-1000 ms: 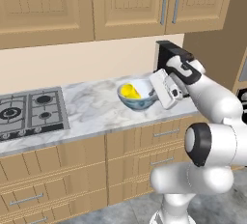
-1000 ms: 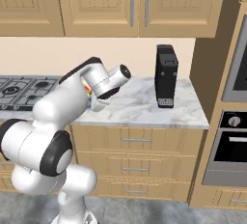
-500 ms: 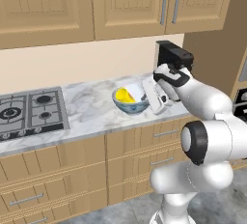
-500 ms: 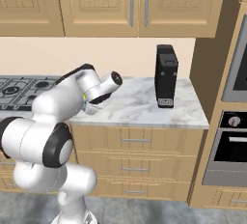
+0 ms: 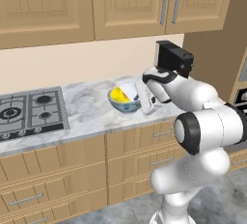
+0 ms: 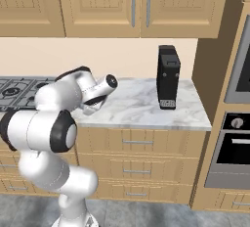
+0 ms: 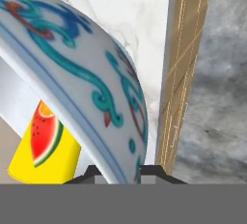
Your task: Place the cup inside the bowl on the dining table and move the bowl to any counter.
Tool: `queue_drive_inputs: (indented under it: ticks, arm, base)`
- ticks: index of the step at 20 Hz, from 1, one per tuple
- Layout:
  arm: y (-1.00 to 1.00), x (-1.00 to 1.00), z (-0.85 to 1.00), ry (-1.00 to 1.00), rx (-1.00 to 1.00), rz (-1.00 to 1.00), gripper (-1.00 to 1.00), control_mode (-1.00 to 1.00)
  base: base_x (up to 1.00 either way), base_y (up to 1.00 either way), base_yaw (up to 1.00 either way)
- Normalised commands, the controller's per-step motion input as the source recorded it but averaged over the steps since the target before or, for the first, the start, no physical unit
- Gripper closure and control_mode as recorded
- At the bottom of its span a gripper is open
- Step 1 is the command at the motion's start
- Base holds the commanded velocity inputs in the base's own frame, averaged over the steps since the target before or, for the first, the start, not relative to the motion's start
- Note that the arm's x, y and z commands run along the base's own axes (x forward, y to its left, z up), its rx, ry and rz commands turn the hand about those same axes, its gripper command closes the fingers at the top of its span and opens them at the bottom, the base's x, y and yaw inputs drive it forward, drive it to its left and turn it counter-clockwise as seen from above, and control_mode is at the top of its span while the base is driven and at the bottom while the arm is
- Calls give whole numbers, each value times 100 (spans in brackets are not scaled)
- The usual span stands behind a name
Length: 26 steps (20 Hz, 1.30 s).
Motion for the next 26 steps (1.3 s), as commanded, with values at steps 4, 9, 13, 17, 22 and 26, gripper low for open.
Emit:
queue_drive_inputs:
  ticks: [4, 9, 13, 17, 22, 26]
  arm:
    - [18, 31, -10, 0, 0, -5, 100, -100]
    - [24, 18, -30, 1, 0, -4, 100, -100]
    - [21, 14, -36, 0, 0, -3, 100, -100]
    - [18, 9, -29, 0, 0, -3, 100, -100]
    - [16, 17, -27, 0, 0, -3, 100, -100]
    - [14, 18, -29, 0, 0, -2, 100, -100]
  base:
    - [0, 0, 0]
    - [0, 0, 0]
    - [0, 0, 0]
    - [0, 0, 0]
    - [0, 0, 0]
    - [0, 0, 0]
